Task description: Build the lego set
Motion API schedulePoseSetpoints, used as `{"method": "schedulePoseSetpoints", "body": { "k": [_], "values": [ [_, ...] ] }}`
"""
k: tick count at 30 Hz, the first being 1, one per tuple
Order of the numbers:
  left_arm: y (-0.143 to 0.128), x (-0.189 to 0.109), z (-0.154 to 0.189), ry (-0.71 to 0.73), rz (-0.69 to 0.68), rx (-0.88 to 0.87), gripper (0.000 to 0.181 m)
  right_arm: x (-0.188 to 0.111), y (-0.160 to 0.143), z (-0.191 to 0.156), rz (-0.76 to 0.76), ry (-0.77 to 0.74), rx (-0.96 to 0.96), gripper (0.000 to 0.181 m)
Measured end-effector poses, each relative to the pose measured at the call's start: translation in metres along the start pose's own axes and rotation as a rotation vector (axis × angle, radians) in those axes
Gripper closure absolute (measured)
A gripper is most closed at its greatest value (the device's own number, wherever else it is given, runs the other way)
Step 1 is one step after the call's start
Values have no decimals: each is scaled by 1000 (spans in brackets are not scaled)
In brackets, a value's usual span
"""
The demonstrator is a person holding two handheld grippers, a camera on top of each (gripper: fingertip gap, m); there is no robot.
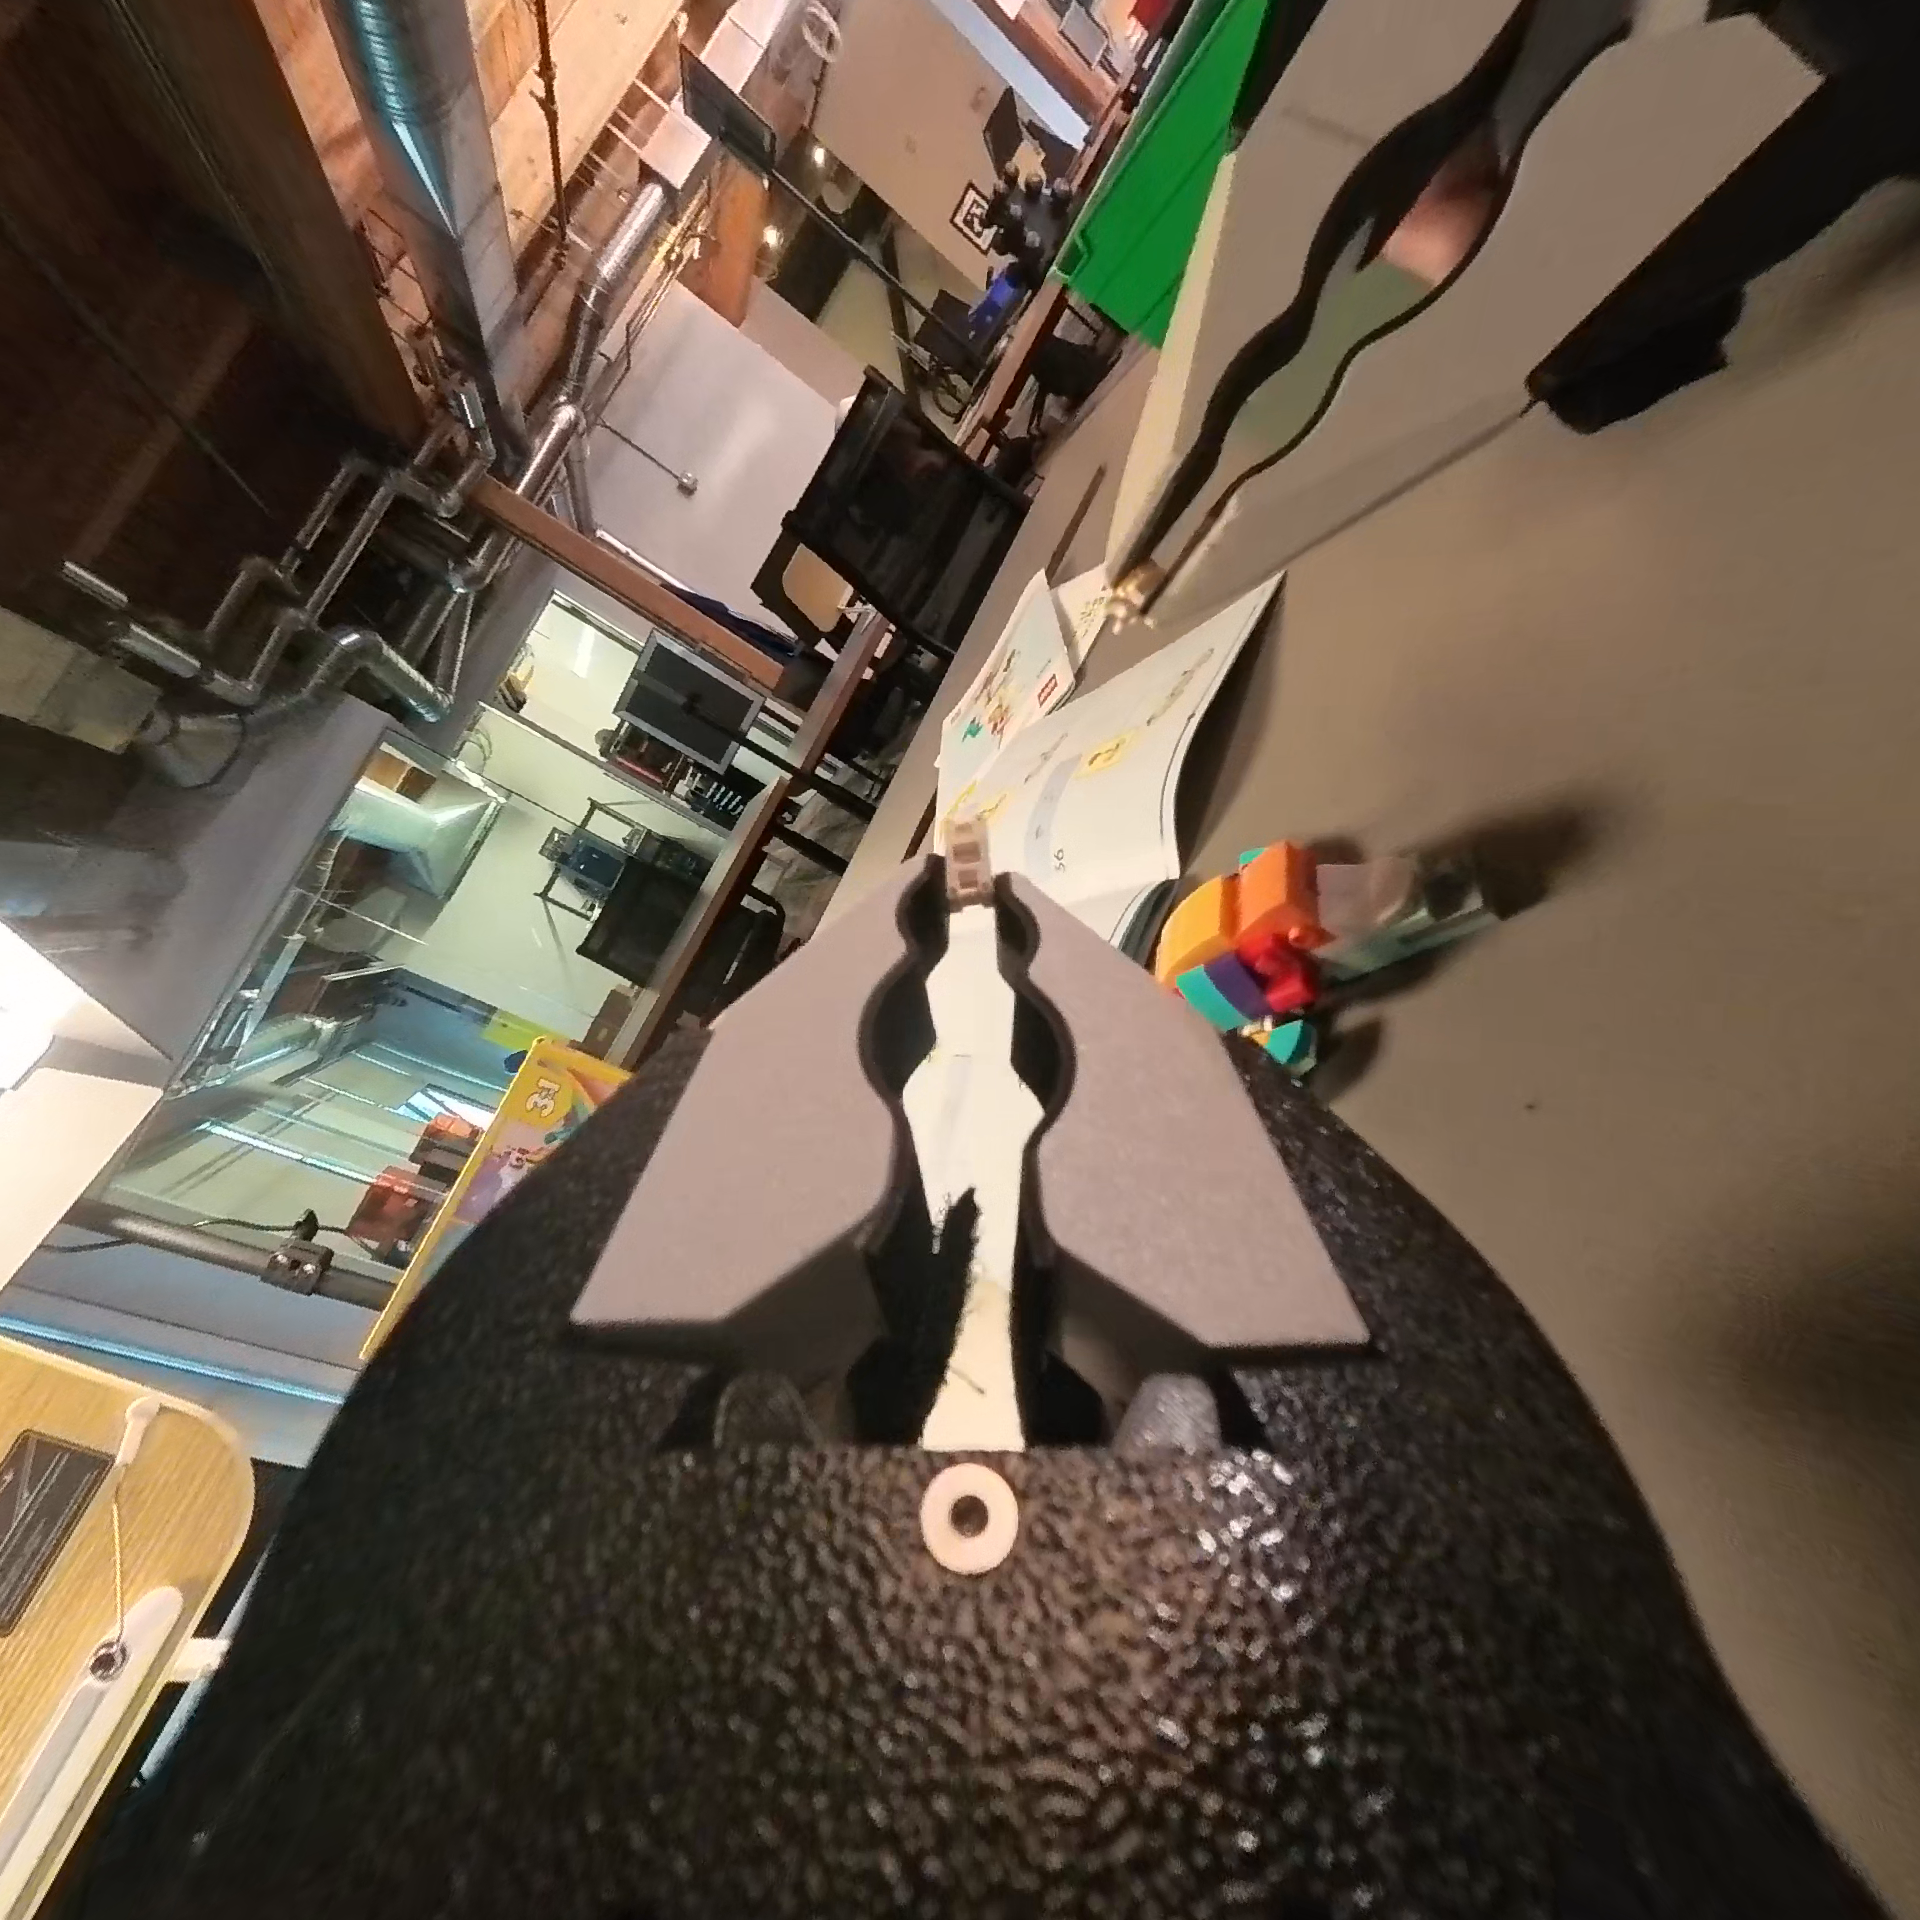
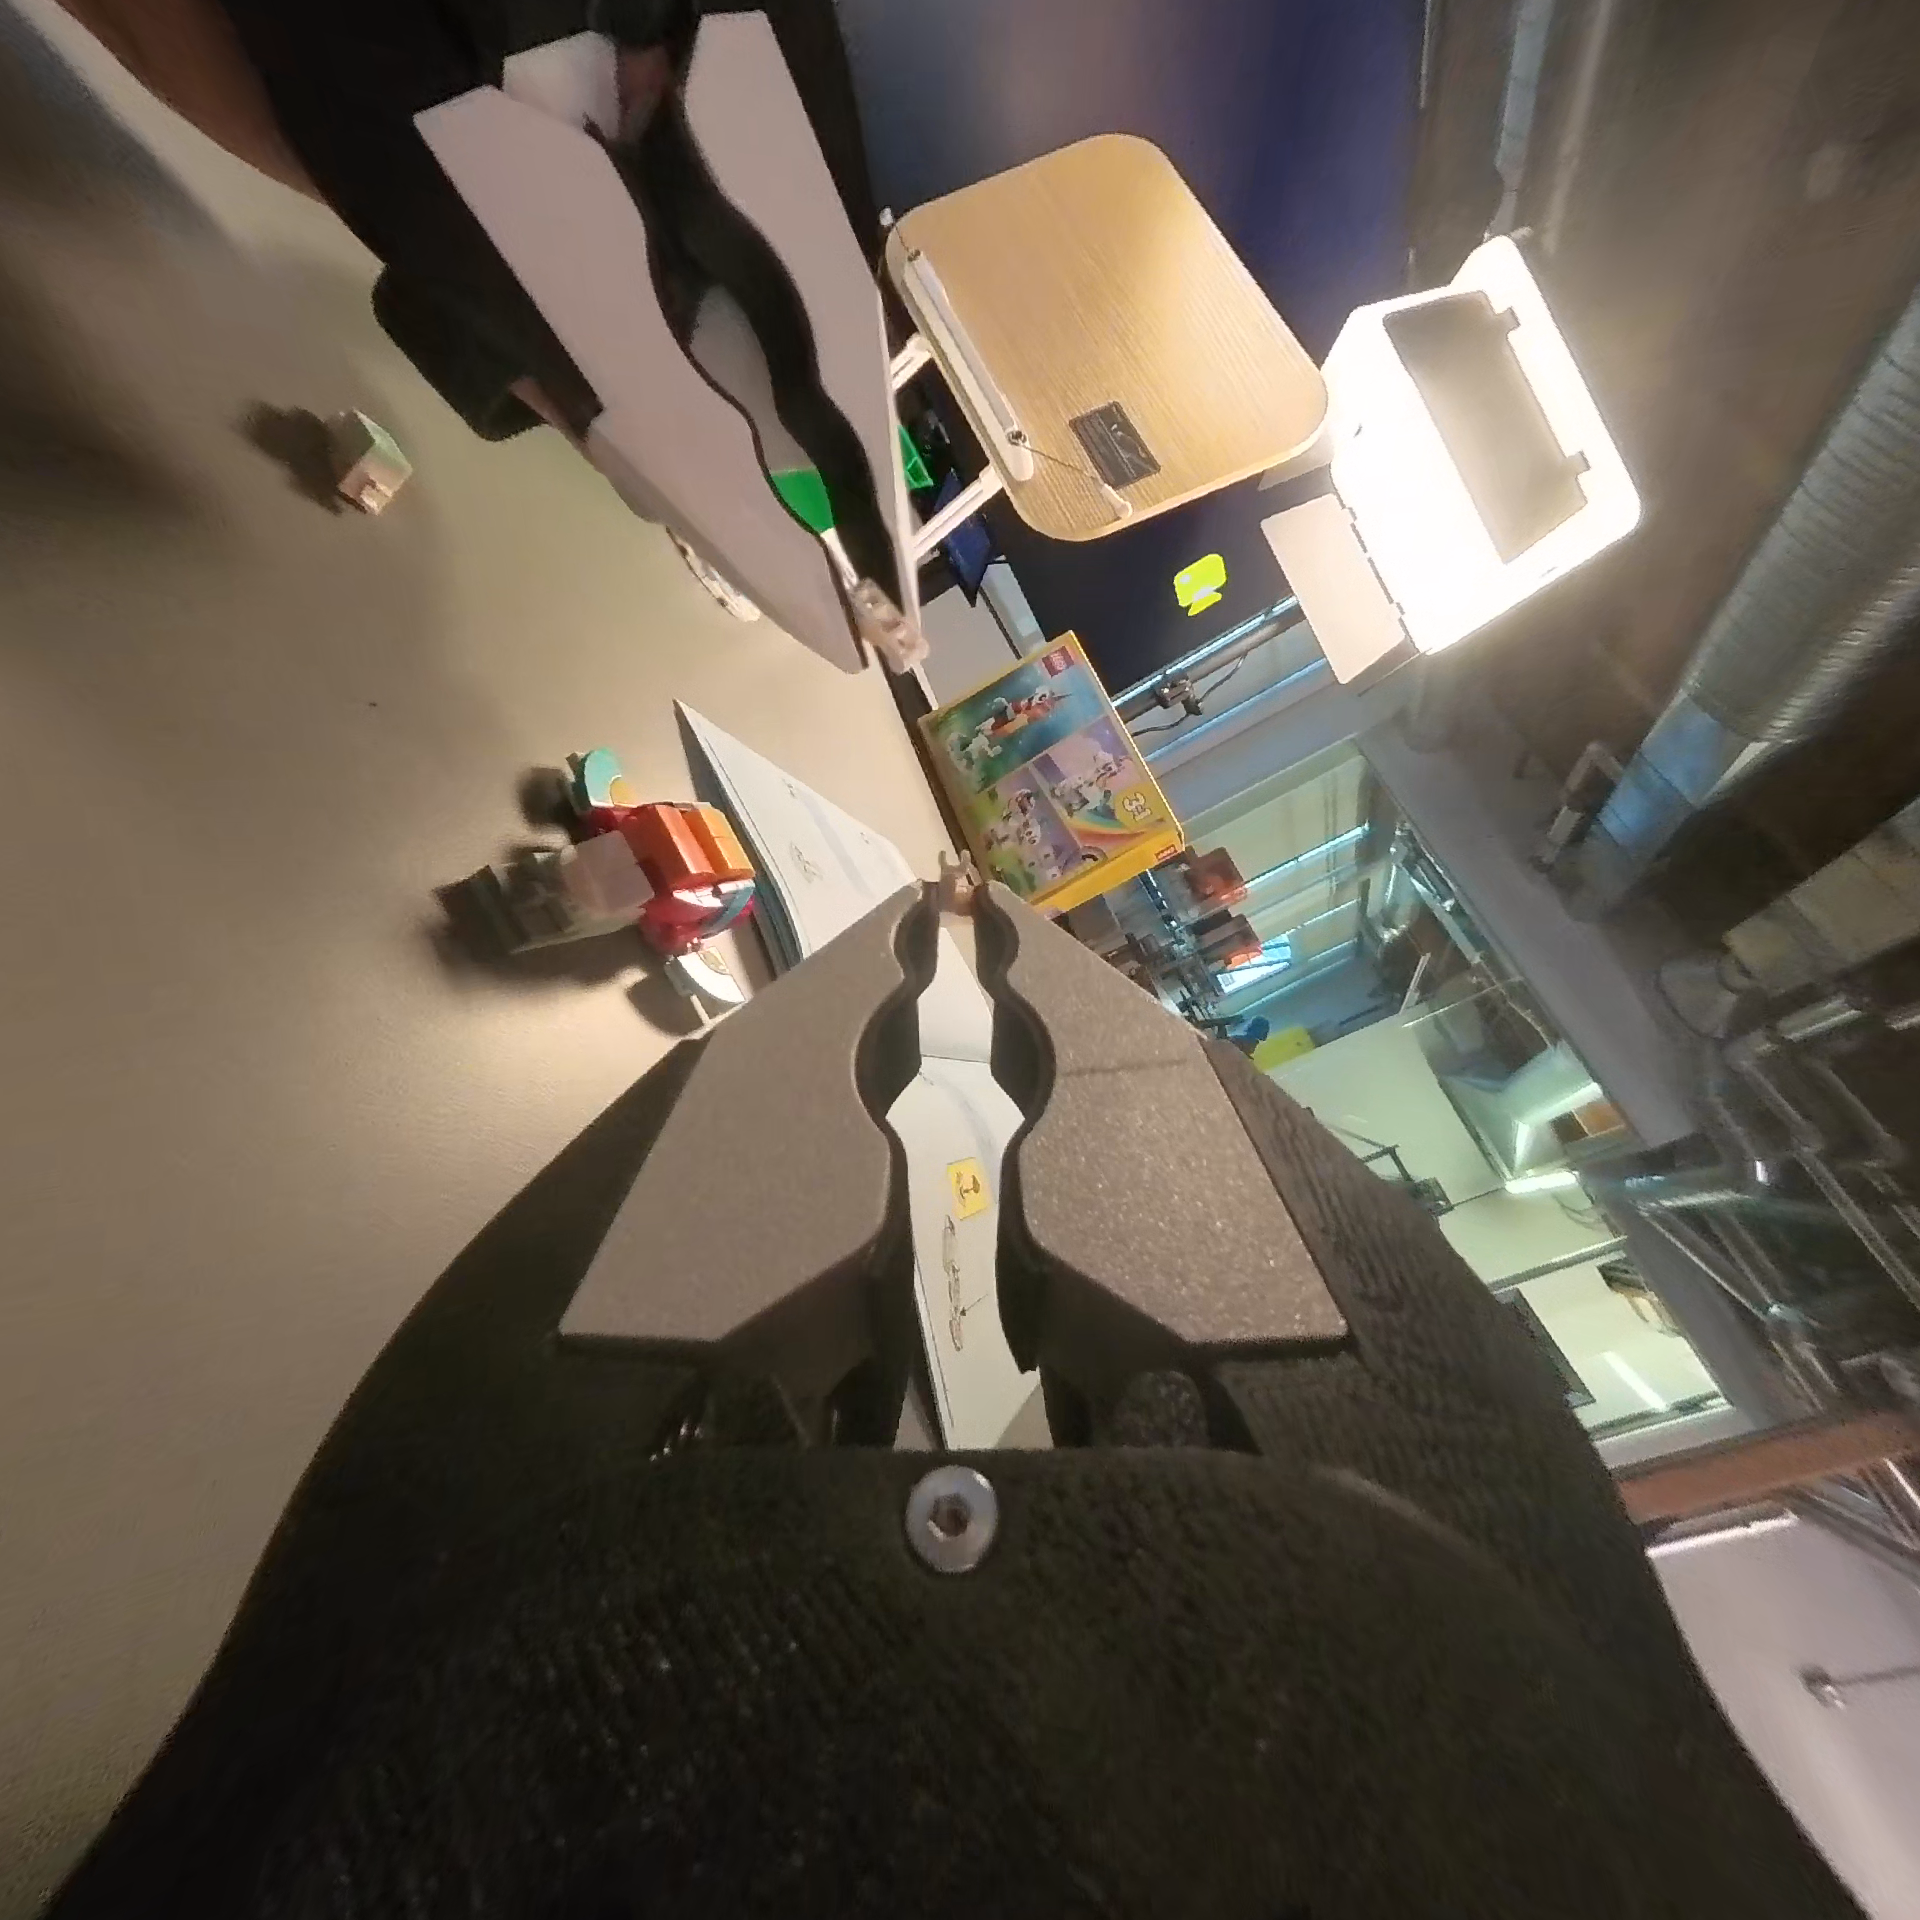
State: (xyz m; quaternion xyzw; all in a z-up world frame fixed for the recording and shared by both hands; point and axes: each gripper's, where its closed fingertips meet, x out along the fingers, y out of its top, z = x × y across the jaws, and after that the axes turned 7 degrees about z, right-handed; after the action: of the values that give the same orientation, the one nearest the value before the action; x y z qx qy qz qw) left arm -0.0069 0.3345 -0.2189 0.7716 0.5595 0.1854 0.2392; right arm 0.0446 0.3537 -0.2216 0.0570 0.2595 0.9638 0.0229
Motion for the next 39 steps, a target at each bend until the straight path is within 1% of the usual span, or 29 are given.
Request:
{"method": "schedulePoseSetpoints", "body": {
  "k": [18,25,27,29,32,35,37,39],
  "values": [
    [1,1,3,-13,3,38,175,1,-1,-3,-5,18,-5,177],
    [0,2,6,-34,4,-6,175,1,-2,-3,-5,18,9,177],
    [0,2,8,-62,9,-65,175,1,-2,-3,-4,19,12,177],
    [3,3,11,-98,28,-165,175,2,-2,-3,-6,23,16,177],
    [17,1,20,-227,135,-399,176,3,-2,-3,-1,23,47,177],
    [21,0,21,-307,168,-597,176,3,-4,0,-1,16,104,177],
    [27,-2,16,-343,210,-731,176,3,-5,1,-3,18,155,177],
    [35,-7,8,-382,256,-843,176,4,-4,1,8,31,253,177]
  ]
}}
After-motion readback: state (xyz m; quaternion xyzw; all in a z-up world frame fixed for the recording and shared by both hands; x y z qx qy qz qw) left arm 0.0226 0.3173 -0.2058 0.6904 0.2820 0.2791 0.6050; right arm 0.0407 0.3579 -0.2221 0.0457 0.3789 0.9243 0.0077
